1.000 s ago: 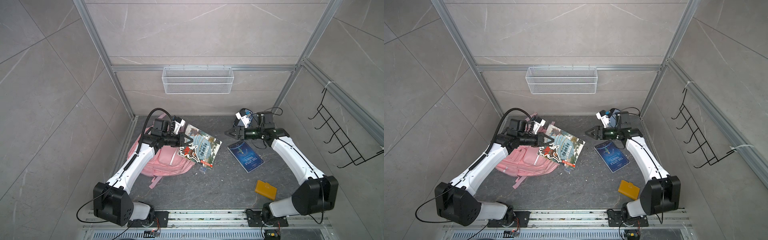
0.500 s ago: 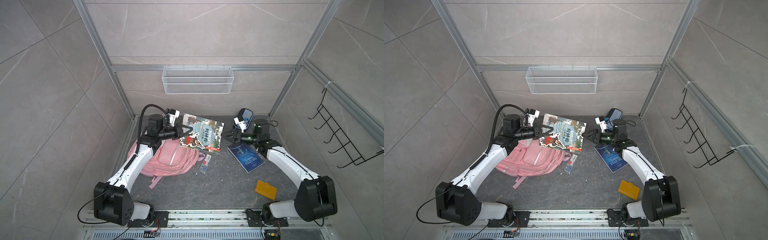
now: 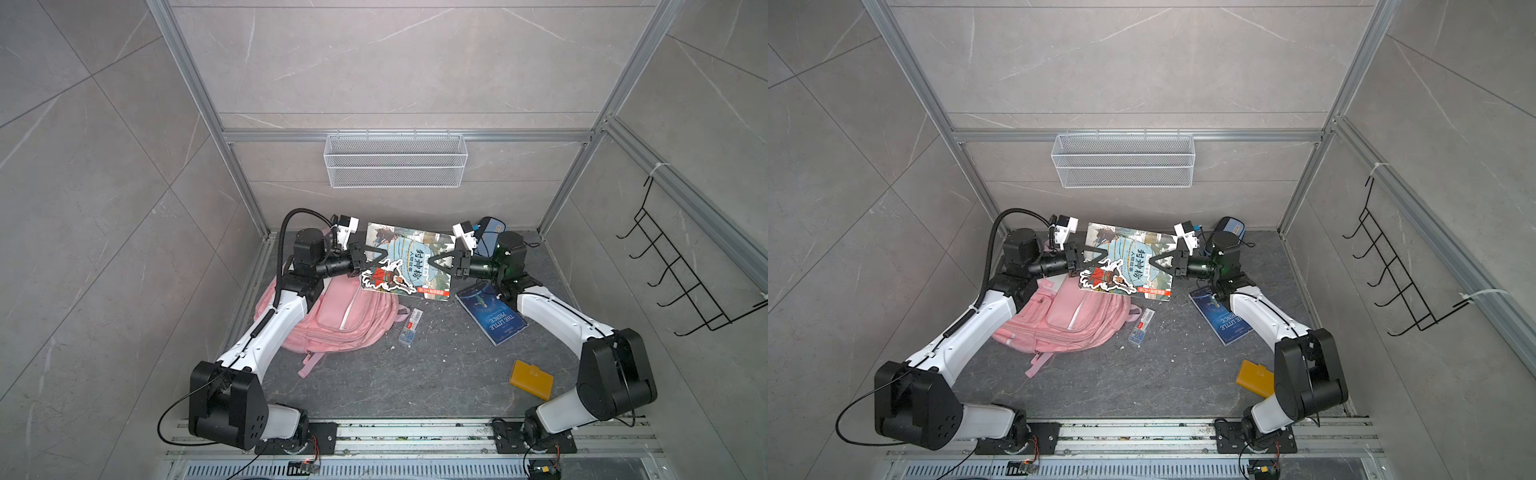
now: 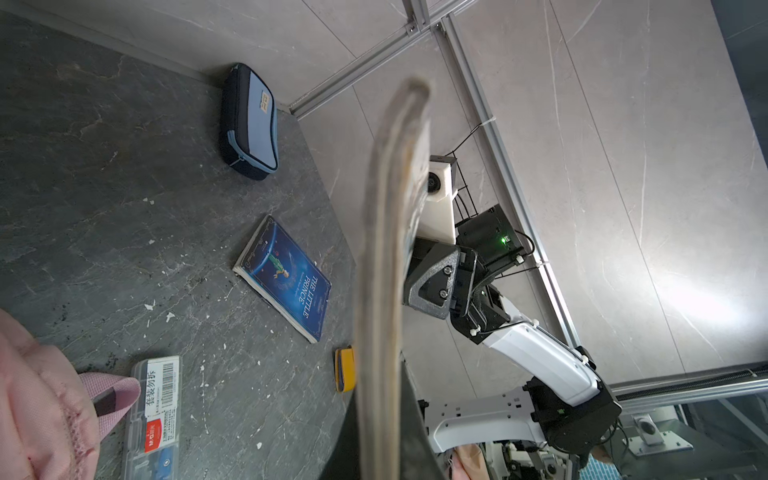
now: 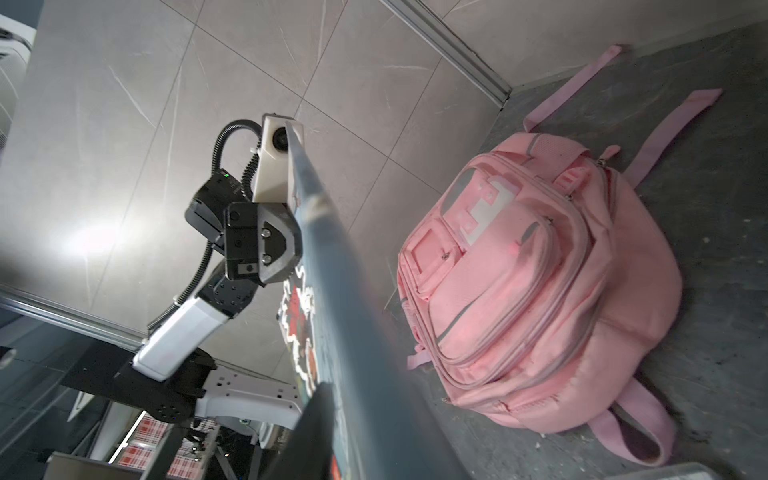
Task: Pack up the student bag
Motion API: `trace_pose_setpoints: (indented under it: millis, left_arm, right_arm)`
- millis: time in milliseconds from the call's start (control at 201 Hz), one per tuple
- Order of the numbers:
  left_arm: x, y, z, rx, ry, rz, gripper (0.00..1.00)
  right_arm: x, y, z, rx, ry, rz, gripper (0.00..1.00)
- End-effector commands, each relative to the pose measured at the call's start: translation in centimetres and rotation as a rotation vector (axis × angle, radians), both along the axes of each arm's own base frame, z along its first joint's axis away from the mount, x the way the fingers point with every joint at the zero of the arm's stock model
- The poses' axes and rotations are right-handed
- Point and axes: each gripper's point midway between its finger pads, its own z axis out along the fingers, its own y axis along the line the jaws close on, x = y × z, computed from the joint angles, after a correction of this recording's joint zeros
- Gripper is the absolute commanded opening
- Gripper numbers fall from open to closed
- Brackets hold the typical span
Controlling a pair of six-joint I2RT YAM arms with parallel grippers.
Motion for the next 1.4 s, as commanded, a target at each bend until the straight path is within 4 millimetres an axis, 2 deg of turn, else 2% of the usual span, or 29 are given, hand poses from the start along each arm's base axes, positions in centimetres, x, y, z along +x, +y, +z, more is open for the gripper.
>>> trace_pose_setpoints:
  millis: [0,40,65,105,144,264,294,393,543,712,851,1026,1185,1230,1280,1324,1374,1399]
  left_arm:
    - [0.3,0.5,0.5,0.021,-0.021,0.020,0.00]
    - [0.8,1.1,-0.1,0.048,-0.003,0.056,0.00]
    - [1.1,1.5,-0.6,0.070,0.009,0.085,0.10]
    - [1.5,2.4,-1.5,0.118,0.027,0.131,0.32]
    - [1.9,3.4,-2.5,0.191,0.043,0.190,0.48]
    - [2.4,7.4,-6.9,0.520,0.140,0.350,0.85]
    - [2.2,8.2,-8.0,0.597,0.170,0.354,0.88]
    - [1.5,9.3,-11.3,0.843,0.231,0.332,0.87]
    - [1.2,8.1,-14.7,1.136,0.213,0.273,0.81]
    - [2.2,6.8,-19.0,1.190,0.293,0.264,0.72]
    - [3.0,5.6,-21.1,1.328,0.238,0.226,0.66]
    - [3.6,6.8,-23.9,1.576,0.193,0.238,0.56]
    - [4.0,7.0,-26.2,1.667,0.183,0.231,0.48]
    - [4.0,7.1,-26.4,1.667,0.184,0.232,0.42]
    - [3.9,7.0,-26.1,1.656,0.178,0.238,0.30]
    - [4.0,6.9,-25.5,1.636,0.168,0.252,0.19]
    - [4.0,6.8,-24.6,1.617,0.157,0.273,0.12]
    - [4.0,6.9,-24.1,1.605,0.152,0.285,0.04]
  right_arm:
    - [-0.4,0.5,2.0,0.053,-0.066,0.030,0.07]
    - [-0.4,0.4,1.9,0.048,-0.064,0.026,0.00]
    - [-0.3,0.4,1.7,0.042,-0.062,0.020,0.00]
    - [-0.2,0.2,1.5,0.029,-0.061,0.003,0.00]
    - [0.0,-0.1,1.4,0.016,-0.064,-0.021,0.00]
    - [1.1,-1.9,-0.2,-0.099,-0.058,-0.151,0.00]
    - [1.4,-2.5,-1.0,-0.161,-0.050,-0.190,0.00]
    - [2.0,-4.4,-2.6,-0.338,-0.040,-0.287,0.00]
    - [2.5,-6.2,-3.6,-0.460,-0.023,-0.377,0.00]
    - [2.4,-7.7,-4.6,-0.512,0.002,-0.464,0.00]
    - [1.9,-8.5,-5.9,-0.553,0.043,-0.490,0.00]
    - [1.3,-8.8,-6.4,-0.554,0.050,-0.497,0.00]
    - [1.1,-8.8,-6.6,-0.547,0.056,-0.499,0.00]
    - [1.0,-8.8,-6.6,-0.547,0.057,-0.498,0.00]
    - [1.0,-8.8,-6.6,-0.548,0.059,-0.498,0.00]
    - [0.9,-8.9,-6.6,-0.549,0.058,-0.498,0.00]
    - [0.8,-8.9,-6.7,-0.553,0.060,-0.497,0.00]
    - [0.8,-8.9,-6.7,-0.553,0.060,-0.498,0.00]
